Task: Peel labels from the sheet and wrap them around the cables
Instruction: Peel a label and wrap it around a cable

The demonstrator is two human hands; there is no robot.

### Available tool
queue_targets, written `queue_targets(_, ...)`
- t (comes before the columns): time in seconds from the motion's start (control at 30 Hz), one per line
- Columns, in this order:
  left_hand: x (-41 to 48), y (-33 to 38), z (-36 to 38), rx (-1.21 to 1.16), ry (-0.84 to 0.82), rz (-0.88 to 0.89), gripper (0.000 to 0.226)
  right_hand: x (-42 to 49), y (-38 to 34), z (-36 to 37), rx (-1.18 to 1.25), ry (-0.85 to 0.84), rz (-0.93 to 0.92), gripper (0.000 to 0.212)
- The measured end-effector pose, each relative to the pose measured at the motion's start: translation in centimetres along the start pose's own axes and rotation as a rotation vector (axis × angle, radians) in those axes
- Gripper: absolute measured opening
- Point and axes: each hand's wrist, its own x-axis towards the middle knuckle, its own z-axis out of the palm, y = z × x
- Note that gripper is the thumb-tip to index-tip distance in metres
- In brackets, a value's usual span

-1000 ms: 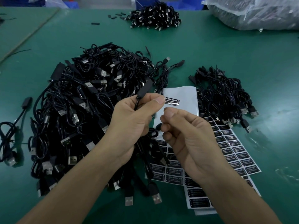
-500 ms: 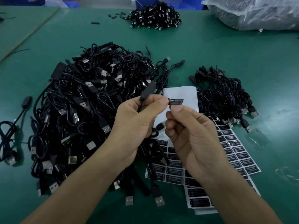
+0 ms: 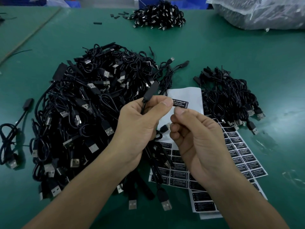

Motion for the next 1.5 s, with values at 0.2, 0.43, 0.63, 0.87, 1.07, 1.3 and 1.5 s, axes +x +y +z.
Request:
queue_targets(0.2, 0.0, -0.5, 0.1, 0.058, -0.035, 0.051, 0.006, 0.0, -0.1, -0.1, 0.022, 0.027, -0.012, 0.007)
queue_targets(0.43, -0.3, -0.2, 0.2, 0.068, -0.031, 0.071, 0.042, 0.2, -0.3, -0.3, -0.006, 0.071, -0.075, 0.021)
queue_targets(0.63, 0.5, -0.3, -0.5, 0.159, -0.050, 0.061, 0.060, 0.5, -1.1, -1.0, -0.065, 0.084, -0.240, 0.032)
queue_targets(0.87, 0.5, -1.0, -0.9, 0.334, -0.128, 0.198, 0.030, 0.5, -1.4, -1.5, -0.243, 0.025, -0.215, 0.014)
queue_targets(1.07, 0.3, -1.4, -1.1, 0.408, -0.089, 0.176, 0.013, 0.6, -1.4, -1.7, -0.324, -0.035, -0.205, 0.014)
queue_targets(1.3, 0.1, -1.1, -1.0, 0.401, -0.111, 0.172, 0.038, 0.8, -1.5, -1.9, -0.390, -0.044, -0.218, 0.014)
queue_targets(1.5, -0.1, -0.5, -0.7, 0.386, -0.233, 0.137, 0.047, 0.8, -1.4, -2.1, -0.463, -0.060, -0.225, 0.011)
